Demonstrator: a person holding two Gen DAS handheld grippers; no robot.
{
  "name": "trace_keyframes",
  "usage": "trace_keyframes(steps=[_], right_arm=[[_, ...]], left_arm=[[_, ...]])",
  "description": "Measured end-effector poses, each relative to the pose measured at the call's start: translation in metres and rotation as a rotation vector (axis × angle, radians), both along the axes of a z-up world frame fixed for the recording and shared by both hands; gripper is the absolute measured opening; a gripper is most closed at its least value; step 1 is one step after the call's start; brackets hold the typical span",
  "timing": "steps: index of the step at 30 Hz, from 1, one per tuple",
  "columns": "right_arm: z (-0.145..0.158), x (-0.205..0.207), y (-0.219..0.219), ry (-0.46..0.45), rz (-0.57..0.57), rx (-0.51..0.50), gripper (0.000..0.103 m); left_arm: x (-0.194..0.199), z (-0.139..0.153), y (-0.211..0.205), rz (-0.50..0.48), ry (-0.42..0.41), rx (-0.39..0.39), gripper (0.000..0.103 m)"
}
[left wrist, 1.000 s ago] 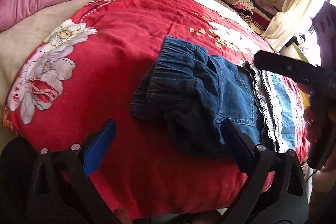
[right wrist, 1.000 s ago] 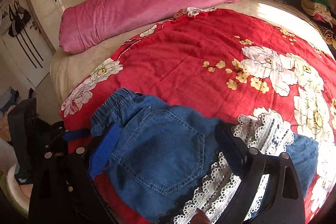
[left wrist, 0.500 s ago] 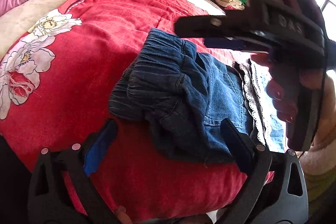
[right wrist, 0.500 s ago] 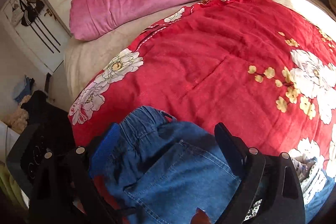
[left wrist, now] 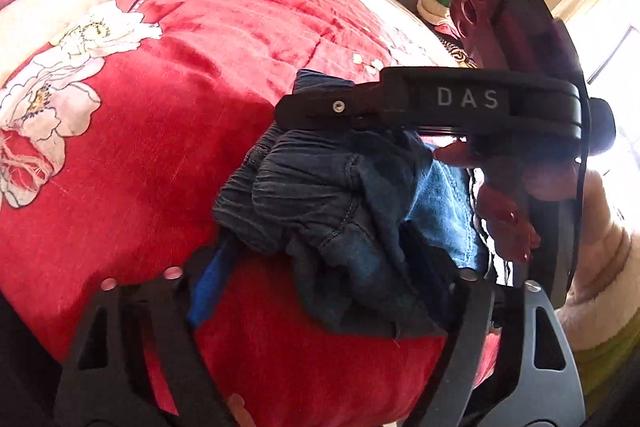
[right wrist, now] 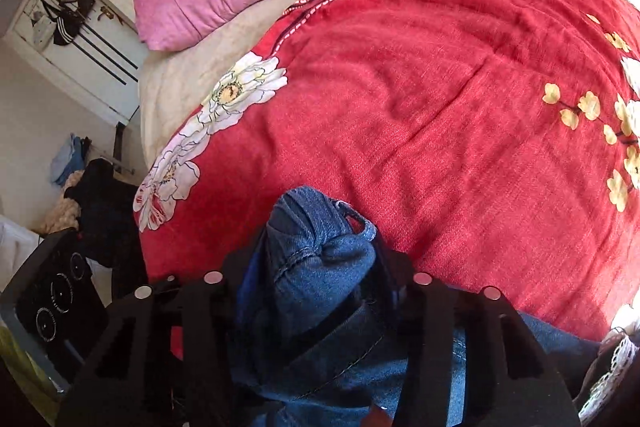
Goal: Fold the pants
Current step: 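Grasp the elastic waistband with the right gripper and lift it, then fold the waistband over the lace panel with the right gripper, then release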
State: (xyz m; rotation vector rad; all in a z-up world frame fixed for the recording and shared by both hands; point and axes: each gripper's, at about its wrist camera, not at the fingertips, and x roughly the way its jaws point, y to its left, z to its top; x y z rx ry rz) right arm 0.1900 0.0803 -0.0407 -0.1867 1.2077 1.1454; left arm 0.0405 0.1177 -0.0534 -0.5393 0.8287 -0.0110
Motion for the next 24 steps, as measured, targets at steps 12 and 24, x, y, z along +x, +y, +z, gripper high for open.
trace_keyframes(steps=[12,24], right_arm=[[0.044,0.001,-0.052,-0.045,-0.058,0.129,0.041],[0.074,0.001,-0.14,-0.081,-0.177,0.22,0.041]], left_arm=[[0.003,0.032,-0.027,-0.052,-0.059,0.059,0.052],[0.012,0.067,-0.092,-0.161,-0.113,0.166,0.052]])
